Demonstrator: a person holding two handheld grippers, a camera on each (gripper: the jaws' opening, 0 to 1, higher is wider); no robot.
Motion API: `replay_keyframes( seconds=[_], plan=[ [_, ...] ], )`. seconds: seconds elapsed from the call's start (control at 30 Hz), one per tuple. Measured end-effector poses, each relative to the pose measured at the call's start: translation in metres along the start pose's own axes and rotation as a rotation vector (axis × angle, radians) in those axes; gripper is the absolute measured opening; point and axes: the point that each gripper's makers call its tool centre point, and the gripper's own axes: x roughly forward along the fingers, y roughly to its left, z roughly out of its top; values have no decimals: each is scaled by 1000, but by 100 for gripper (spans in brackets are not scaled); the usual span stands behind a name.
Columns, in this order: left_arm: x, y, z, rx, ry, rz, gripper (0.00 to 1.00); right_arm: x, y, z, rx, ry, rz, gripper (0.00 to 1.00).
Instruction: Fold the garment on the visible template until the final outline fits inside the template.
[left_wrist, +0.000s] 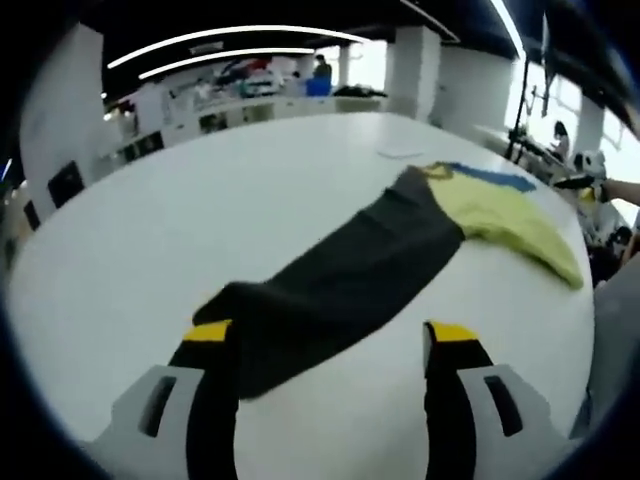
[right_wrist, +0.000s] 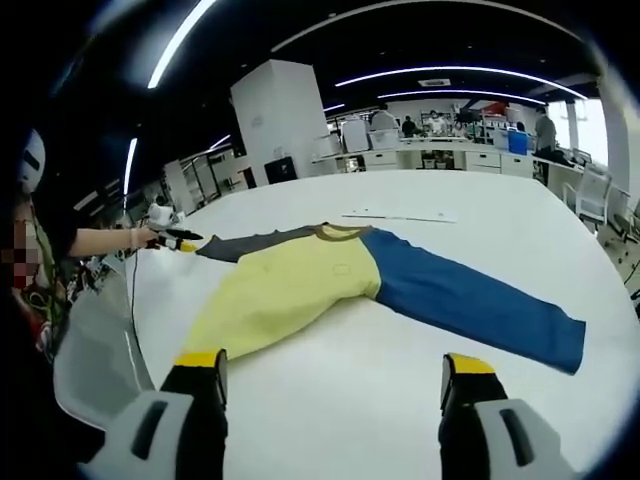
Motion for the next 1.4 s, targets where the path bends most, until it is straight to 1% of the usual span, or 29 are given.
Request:
replay_keyframes(
  seconds=[0.03,0.07,0.17,0.33,0.6,0.63,0.67,0.7,0.73,0.77,0.8,0.83,0.87,0.9,0.93,1.03,1.17,1.23,1.27,1.33,1.4],
  plan=[
    [-1,1,-3,-16,10,3,68,0,0,0,1,-1,0,89],
    [-1,2,-4,-13,6,4,67,0,0,1,3,-3,0,89],
    [0,7,-12,-54,28,11,67,1,0,0,-2,2,0,88],
    [3,9,-24,-77,66,14,68,1,1,0,3,3,0,88],
    [2,7,-29,-92,93,18,68,-1,0,0,8,0,-7,88],
    [2,7,-29,-91,90,18,67,-1,0,0,10,-1,-7,87],
    [0,8,-28,-80,85,29,63,-1,0,-1,15,-1,-6,87],
    [-3,18,-25,-32,75,78,57,-1,0,-1,16,0,-6,87],
    [-6,24,-25,-20,81,115,48,-1,0,-1,15,0,-5,87],
    [-7,30,-24,-11,78,141,44,-2,0,-1,16,0,-5,87],
    [-9,30,-24,-31,79,145,44,-2,0,-1,16,0,-5,87],
    [-9,32,-26,-100,89,157,49,-2,0,-1,17,0,-7,87],
    [-9,35,-28,-112,97,171,51,-2,-1,-1,19,1,-8,87],
    [-10,40,-28,-92,103,193,51,-2,-1,-1,19,0,-8,87],
    [-11,43,-28,-79,105,205,47,-2,-1,-1,20,-1,-9,87],
    [-13,47,-31,-109,114,236,38,-3,-2,-1,23,-1,-11,87],
    [-14,53,-37,-132,140,268,29,-4,-2,-2,25,-1,-12,87],
    [-14,54,-36,-141,133,273,25,-5,-2,-3,28,-1,-13,87],
    [-15,54,-38,-149,145,275,22,-5,-2,-2,29,-2,-14,87],
    [-13,53,-40,-155,148,266,18,-6,-3,-2,30,-4,-17,87],
    [-14,54,-40,-164,147,272,18,-6,-3,-2,30,-4,-18,87]
  ],
)
